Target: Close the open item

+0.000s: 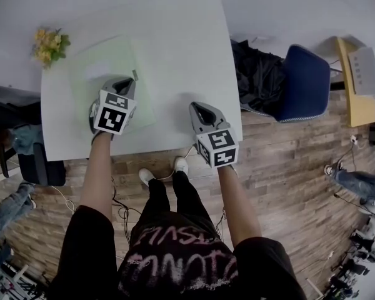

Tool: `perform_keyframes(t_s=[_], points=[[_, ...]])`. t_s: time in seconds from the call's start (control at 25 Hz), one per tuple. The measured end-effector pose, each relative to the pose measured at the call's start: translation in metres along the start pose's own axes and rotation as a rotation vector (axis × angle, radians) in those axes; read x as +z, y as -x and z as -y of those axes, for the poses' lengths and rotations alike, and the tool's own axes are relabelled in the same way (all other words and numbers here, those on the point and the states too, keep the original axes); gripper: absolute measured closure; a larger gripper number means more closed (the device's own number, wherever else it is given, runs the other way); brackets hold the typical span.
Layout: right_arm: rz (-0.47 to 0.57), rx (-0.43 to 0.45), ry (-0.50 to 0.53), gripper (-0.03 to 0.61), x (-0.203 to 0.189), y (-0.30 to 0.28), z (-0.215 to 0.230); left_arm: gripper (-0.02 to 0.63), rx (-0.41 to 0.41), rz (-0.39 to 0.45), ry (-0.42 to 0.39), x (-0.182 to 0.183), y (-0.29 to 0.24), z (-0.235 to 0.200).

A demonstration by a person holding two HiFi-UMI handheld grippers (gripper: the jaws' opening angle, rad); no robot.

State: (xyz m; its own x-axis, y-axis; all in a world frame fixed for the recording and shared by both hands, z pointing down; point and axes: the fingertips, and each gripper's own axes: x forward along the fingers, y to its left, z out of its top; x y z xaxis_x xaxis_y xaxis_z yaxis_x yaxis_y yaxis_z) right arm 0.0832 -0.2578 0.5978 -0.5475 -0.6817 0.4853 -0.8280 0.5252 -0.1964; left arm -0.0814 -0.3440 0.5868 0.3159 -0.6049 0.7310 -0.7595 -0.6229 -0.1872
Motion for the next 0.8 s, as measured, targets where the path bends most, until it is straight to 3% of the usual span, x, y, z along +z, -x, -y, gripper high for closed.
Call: perform_keyframes(t_s=[0.2, 0.6, 0.8], points=[[0.002, -0.005, -0.007, 0.566, 0.002, -0.002, 0.004, 0.609, -0.047, -0.047, 0.068, -0.01, -0.004, 0.001], [0.002, -0.012, -0.014, 0.566, 0.001, 0.001, 0.0, 0.611, -0.07, -0.035, 0.079, -0.013, -0.006, 0.001], [0.015, -0.016, -0.015, 0.566, 0.005, 0.005, -0.003, 0.61, -0.008, 0.004, -0.009, -0.005, 0.002, 0.004]])
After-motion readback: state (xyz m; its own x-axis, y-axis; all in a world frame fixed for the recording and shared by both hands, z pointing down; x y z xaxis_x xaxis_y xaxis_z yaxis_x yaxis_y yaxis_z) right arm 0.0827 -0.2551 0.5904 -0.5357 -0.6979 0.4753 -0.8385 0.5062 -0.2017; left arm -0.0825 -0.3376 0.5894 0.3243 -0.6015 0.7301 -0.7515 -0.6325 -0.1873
